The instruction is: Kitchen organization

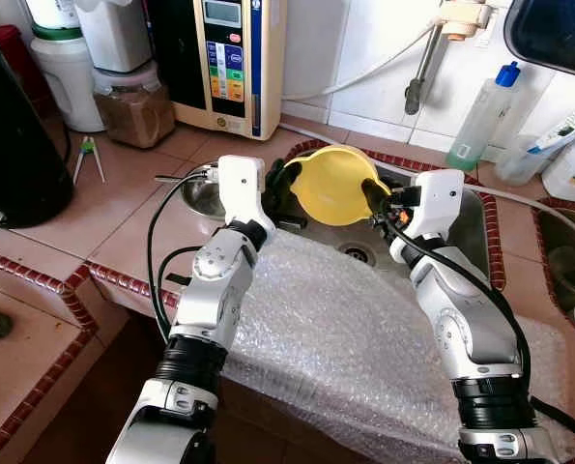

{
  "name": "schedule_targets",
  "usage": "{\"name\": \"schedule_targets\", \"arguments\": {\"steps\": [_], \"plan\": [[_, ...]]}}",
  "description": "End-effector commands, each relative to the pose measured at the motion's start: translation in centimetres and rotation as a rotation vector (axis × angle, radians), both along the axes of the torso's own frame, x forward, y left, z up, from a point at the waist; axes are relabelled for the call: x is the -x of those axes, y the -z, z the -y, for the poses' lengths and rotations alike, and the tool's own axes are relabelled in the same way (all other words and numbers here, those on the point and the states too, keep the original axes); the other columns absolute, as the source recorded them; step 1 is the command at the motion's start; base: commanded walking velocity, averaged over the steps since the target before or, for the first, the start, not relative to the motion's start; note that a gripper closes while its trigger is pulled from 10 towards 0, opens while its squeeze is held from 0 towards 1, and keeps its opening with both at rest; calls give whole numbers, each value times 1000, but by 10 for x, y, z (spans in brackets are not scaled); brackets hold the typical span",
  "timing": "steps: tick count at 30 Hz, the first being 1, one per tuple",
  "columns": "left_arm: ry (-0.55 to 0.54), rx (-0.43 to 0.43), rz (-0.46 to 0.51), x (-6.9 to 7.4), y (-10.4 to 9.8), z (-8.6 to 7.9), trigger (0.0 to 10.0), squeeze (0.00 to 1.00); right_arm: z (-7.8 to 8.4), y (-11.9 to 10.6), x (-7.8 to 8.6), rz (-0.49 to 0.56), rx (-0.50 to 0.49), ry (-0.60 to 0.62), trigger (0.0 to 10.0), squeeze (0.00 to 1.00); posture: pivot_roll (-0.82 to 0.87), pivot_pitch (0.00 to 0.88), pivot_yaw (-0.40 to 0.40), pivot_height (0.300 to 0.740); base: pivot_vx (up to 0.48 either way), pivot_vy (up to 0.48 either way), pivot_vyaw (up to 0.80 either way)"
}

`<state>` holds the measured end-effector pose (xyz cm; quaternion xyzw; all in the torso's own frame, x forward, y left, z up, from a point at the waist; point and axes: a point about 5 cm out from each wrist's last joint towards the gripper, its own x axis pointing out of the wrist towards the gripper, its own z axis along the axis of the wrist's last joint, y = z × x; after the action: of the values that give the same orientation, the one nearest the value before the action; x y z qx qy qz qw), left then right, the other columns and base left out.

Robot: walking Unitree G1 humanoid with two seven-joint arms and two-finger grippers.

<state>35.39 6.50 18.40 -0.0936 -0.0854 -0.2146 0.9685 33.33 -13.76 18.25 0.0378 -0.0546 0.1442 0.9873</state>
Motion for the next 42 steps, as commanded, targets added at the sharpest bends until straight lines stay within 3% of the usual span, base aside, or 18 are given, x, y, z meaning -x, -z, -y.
{"name": "schedule_targets", "arguments": {"steps": [1, 3, 4, 5, 6, 8, 9, 17, 22, 26, 34, 42], "plan": [[-37, 12, 41, -1, -6, -8, 2471, 0, 13, 5, -2, -35, 1, 56, 0, 0, -90, 0, -43, 740, 0, 0, 0], [-38, 6, 40, -1, -6, -8, 4941, 0, 14, 5, -1, -39, -2, 54, 0, 0, -91, 0, -44, 740, 0, 0, 0], [-38, 5, 40, -1, -5, -8, 4941, 0, 14, 5, -1, -40, -2, 54, 0, 0, -91, 0, -44, 740, 0, 0, 0], [-36, 1, 37, -1, -4, -8, 8706, 0, 14, 6, -1, -43, -3, 54, 0, 0, -91, 0, -44, 740, 0, 0, 0], [-36, 1, 35, -1, -4, -8, 10000, 412, 14, 6, -1, -43, -2, 55, 0, 0, -92, 0, -46, 740, 0, 0, 0], [-36, 2, 34, -1, -4, -8, 10000, 412, 14, 6, -1, -44, -2, 55, 0, 0, -92, 0, -46, 740, 0, 0, 0], [-25, 14, 26, 0, -3, -7, 10000, 1000, 14, 6, -1, -44, -2, 56, 0, 0, -92, 0, -47, 740, 0, 0, 0], [14, -36, 23, 2, 0, -2, 10000, 1000, 16, 4, -4, -23, 52, 92, 0, 0, -89, 0, -50, 740, 0, 0, 0], [124, -88, 0, 7, 7, 6, 10000, 1000, 25, 4, -11, -18, 116, 169, 0, 0, -87, 0, -45, 740, 0, 0, 0], [216, -160, -41, 12, 19, 9, 10000, 1000, 35, 5, -19, 9, 231, 218, 0, 0, -87, 0, -39, 740, 0, 0, 0], [282, -277, -95, 24, 43, 1, 10000, 1000, 61, 17, -32, -10, 352, 275, 0, 0, -72, 0, -23, 740, 0, 0, 0], [299, -363, -114, 31, 54, -10, 10000, 1000, 79, 40, -38, -119, 371, 326, 0, 0, -63, 0, -19, 740, 0, 0, 0]]}}
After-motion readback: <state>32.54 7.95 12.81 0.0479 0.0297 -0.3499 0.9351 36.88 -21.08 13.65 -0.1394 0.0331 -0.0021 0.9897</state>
